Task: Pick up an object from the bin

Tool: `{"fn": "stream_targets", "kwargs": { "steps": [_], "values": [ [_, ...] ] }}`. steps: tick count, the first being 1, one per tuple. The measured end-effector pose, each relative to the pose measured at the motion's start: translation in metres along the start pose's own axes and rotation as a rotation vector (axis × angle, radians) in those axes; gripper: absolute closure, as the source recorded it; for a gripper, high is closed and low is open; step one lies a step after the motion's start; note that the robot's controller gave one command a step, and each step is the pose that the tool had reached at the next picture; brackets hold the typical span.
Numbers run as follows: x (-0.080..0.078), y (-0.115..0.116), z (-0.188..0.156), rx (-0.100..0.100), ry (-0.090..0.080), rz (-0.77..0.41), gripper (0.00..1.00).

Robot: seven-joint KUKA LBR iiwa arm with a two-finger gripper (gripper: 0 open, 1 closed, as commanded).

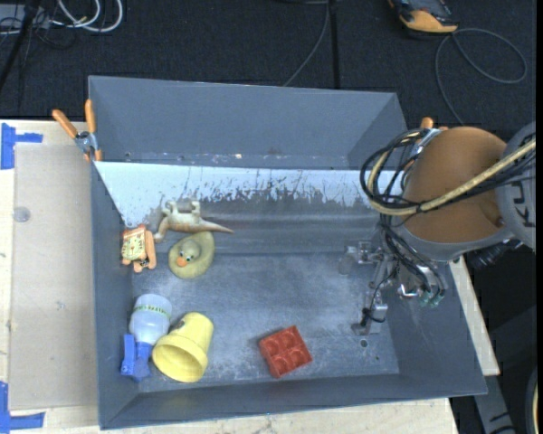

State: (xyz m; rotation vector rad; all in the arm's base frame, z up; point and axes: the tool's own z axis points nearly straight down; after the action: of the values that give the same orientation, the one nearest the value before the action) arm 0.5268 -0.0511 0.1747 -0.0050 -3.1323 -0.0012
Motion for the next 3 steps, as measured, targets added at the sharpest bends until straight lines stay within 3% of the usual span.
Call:
{"fn": "stream_targets", "kwargs": {
  "steps": [1,2,3],
  "values": [
    [-0.002,0.0,-0.004,0.001,-0.007,-0.001,0.0],
    [0.0,0.025,0.031,0.003,-0.014,-0.03,0.0],
    [-0.009,0.057,0.088,0.0,-0.008,-0.023,0.0]
  ]
}}
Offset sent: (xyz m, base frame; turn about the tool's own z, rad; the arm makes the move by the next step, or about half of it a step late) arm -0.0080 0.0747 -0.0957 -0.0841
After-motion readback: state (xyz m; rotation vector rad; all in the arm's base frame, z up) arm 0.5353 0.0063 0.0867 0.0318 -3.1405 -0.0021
